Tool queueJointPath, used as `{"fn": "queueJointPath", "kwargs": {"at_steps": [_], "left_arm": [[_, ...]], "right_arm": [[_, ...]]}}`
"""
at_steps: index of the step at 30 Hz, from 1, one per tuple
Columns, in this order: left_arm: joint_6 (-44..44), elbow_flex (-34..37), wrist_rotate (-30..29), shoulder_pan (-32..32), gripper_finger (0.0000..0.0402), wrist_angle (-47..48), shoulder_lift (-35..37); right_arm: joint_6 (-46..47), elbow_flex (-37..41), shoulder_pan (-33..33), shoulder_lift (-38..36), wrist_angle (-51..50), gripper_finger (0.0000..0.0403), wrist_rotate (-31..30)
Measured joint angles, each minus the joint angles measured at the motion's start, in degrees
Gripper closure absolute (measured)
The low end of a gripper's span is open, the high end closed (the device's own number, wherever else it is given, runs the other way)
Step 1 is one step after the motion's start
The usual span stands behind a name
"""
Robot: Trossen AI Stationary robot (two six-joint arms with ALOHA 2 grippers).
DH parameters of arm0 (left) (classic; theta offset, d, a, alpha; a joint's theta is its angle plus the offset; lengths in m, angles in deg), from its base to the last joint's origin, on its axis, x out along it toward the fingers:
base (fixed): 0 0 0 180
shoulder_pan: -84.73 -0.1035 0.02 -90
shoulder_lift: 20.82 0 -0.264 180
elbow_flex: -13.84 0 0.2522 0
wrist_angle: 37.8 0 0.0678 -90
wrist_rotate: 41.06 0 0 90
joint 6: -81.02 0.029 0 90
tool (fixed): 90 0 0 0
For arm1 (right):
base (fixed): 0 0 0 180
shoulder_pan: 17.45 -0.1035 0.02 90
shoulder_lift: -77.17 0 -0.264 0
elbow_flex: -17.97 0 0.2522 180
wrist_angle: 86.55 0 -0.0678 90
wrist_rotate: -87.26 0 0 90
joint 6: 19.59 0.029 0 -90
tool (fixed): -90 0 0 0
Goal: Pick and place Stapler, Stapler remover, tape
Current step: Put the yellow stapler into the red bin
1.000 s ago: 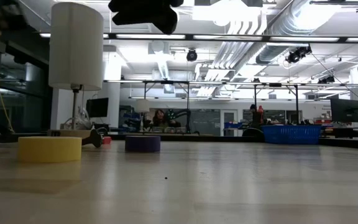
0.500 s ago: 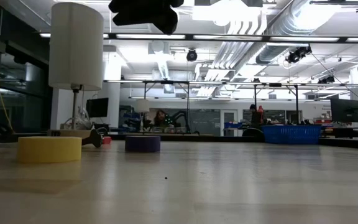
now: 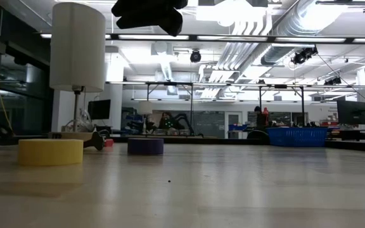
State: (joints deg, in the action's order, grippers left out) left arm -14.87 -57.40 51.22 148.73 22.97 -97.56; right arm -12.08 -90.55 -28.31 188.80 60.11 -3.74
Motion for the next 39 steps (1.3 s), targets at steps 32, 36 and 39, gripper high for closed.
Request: {"fn": "queueJointPath", "kwargs": {"at_steps": [32,36,39], "left_arm": [[-9.14,0.0,14.13,0.16,0.0308,3.96,-14.92],[-8.9,0.0,14.15,0.16,0.029,3.96,-14.92],[-8.88,0.0,14.16,0.16,0.0277,3.94,-14.92]], "right_arm": [[1.28,0.0,-0.01,0.0,-0.18,0.0289,-2.07],[1.28,0.0,-0.02,0.0,-0.37,0.0289,-2.07],[1.28,0.0,-0.02,0.01,-0.35,0.0289,-2.07]]}}
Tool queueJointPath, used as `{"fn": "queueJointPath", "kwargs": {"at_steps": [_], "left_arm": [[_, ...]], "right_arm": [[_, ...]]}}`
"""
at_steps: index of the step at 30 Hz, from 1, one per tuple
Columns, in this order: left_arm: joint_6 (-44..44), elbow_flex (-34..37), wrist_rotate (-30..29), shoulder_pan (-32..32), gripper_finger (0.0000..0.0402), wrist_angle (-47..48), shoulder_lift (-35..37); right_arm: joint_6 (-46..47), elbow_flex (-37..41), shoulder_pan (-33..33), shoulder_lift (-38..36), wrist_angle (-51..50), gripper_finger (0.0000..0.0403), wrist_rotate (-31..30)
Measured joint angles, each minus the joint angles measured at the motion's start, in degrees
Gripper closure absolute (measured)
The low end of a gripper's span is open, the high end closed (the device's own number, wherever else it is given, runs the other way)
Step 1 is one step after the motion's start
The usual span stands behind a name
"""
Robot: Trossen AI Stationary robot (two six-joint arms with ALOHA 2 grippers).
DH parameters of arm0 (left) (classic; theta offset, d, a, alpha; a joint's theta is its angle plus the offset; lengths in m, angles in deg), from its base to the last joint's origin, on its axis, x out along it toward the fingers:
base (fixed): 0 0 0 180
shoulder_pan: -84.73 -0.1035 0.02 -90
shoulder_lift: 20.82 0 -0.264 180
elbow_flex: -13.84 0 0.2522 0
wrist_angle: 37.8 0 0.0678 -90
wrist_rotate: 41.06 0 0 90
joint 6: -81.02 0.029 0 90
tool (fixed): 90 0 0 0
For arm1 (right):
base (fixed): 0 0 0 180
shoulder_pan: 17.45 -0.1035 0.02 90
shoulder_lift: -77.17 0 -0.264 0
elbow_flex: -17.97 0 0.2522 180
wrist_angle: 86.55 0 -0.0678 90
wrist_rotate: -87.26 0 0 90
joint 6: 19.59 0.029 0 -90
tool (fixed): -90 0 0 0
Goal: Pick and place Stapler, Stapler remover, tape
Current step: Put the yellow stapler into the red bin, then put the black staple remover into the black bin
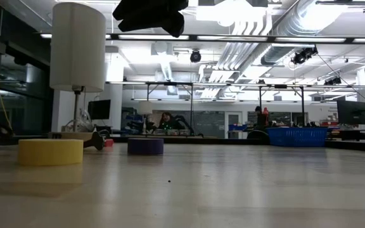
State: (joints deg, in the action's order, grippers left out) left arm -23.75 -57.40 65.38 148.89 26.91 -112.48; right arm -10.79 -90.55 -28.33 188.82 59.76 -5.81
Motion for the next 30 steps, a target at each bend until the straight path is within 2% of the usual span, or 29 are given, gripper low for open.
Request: {"fn": "queueJointPath", "kwargs": {"at_steps": [13,23,30], "left_arm": [[1.09,0.0,-0.25,-0.04,0.0203,-1.25,0.49],[-1.35,0.0,-2.77,-0.04,0.02,0.74,6.15],[-3.96,0.0,-9.55,-0.06,0.02,4.34,11.7]], "right_arm": [[-0.02,0.0,0.0,0.01,-0.02,0.0289,0.0],[-0.24,0.0,0.02,0.01,-0.9,0.0289,-1.52],[-1.14,0.0,0.27,0.01,-2.76,0.0289,-1.6]]}}
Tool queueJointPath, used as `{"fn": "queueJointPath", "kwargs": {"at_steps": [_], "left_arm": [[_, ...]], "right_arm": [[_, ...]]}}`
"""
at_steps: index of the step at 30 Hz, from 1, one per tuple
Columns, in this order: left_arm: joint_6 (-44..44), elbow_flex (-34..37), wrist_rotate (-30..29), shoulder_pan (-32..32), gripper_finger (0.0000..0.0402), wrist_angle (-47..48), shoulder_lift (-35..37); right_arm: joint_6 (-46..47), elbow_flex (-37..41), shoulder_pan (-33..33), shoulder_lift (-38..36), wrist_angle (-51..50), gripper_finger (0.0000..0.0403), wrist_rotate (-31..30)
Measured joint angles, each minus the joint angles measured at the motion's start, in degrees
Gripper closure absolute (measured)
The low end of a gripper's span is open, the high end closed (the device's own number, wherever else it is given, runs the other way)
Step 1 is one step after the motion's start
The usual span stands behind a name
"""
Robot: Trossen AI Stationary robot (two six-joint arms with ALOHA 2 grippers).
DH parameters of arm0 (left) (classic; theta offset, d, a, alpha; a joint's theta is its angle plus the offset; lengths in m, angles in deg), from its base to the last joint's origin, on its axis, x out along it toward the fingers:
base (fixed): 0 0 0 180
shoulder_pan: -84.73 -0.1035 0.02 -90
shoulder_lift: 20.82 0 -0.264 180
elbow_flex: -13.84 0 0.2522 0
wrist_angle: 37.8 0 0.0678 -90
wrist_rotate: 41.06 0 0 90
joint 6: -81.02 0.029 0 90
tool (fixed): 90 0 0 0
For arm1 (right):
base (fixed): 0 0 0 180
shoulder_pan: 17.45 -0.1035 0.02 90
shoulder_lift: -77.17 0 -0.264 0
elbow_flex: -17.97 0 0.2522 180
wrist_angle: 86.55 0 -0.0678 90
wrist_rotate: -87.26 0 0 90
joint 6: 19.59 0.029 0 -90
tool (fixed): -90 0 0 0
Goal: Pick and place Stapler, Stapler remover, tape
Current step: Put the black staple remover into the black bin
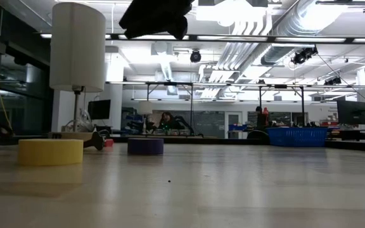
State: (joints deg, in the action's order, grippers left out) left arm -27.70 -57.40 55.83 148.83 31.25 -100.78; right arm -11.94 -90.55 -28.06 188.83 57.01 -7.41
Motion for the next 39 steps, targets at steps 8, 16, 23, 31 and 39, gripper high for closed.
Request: {"fn": "queueJointPath", "kwargs": {"at_steps": [8,16,23,31,39], "left_arm": [[-2.46,0.0,-9.15,-0.01,0.02,5.62,5.34],[0.91,0.01,-17.17,-4.64,0.02,10.77,8.96],[18.0,0.01,-20.92,-17.16,0.02,11.06,9.75],[36.55,0.01,-25.85,-31.15,0.02,10.82,9.74],[50.52,0.0,-29.47,-41.54,0.02,10.77,9.72]], "right_arm": [[-0.15,0.0,2.48,0.0,-8.57,0.0289,2.5],[-2.18,0.0,5.61,0.0,-16.25,0.0289,5.72],[-6.18,0.0,9.6,0.0,-23.26,0.0289,8.01],[-12.58,0.0,14.79,0.0,-30.14,0.0289,9.33],[-19.68,0.0,21.96,0.02,-36.41,0.0289,10.54]]}}
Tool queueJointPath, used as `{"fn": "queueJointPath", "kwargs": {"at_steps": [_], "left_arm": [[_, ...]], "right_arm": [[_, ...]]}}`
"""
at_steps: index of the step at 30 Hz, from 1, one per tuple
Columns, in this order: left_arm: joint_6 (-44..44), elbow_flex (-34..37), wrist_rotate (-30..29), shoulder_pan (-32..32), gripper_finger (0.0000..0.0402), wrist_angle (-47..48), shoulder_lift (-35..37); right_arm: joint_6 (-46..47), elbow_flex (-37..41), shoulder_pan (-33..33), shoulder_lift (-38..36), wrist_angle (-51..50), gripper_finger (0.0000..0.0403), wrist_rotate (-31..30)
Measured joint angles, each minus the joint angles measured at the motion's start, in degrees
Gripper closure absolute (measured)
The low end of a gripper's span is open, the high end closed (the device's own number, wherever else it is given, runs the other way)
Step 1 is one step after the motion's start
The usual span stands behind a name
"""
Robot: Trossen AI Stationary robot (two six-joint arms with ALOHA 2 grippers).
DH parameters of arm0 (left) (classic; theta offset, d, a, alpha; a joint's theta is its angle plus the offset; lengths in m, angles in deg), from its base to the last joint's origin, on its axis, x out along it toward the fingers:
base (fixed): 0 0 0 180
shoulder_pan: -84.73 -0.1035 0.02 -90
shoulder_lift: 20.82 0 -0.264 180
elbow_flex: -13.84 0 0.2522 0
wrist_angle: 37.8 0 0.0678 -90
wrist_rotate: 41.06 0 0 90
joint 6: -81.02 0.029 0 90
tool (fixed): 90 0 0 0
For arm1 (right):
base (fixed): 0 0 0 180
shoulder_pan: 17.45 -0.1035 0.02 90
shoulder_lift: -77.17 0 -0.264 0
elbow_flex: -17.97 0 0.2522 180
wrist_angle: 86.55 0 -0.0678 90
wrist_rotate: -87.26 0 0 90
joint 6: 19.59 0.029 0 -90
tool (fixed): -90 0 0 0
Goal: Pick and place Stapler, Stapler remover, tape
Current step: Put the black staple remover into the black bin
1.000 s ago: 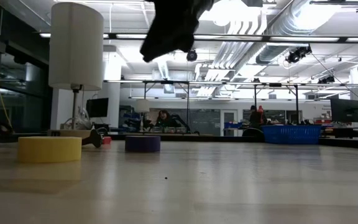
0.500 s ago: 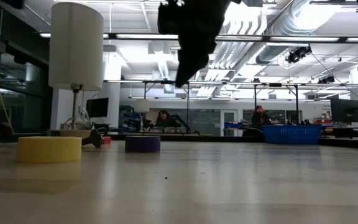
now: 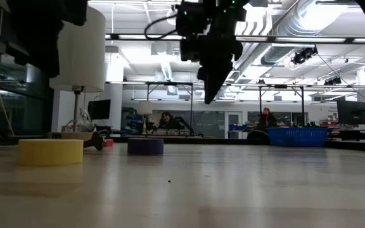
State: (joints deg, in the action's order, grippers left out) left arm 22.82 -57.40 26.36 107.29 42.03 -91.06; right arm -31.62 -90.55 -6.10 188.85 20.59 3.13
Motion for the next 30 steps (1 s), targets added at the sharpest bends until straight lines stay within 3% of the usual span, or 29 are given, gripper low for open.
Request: {"fn": "queueJointPath", "kwargs": {"at_steps": [5,10,15,20,30], "left_arm": [[6.57,1.23,-1.58,-4.75,0.02,-2.96,0.0],[11.78,7.33,1.02,-8.69,0.02,-11.11,-0.02],[15.99,13.93,-0.17,-10.29,0.02,-18.76,-0.02],[22.22,20.2,-1.38,-10.2,0.02,-28.65,-0.02],[28.01,26.26,-5.06,-10.2,0.02,-39.54,-0.04]], "right_arm": [[-4.68,0.0,4.31,0.0,-0.34,0.0289,6.39],[-10.51,0.0,7.13,0.0,-1.97,0.0289,10.49],[-15.76,0.0,8.76,0.0,-6.44,0.0289,13.35],[-21.13,0.0,9.86,0.0,-13.71,0.0289,20.72],[-23.16,0.04,11.75,-2.99,-13.09,0.0289,20.84]]}}
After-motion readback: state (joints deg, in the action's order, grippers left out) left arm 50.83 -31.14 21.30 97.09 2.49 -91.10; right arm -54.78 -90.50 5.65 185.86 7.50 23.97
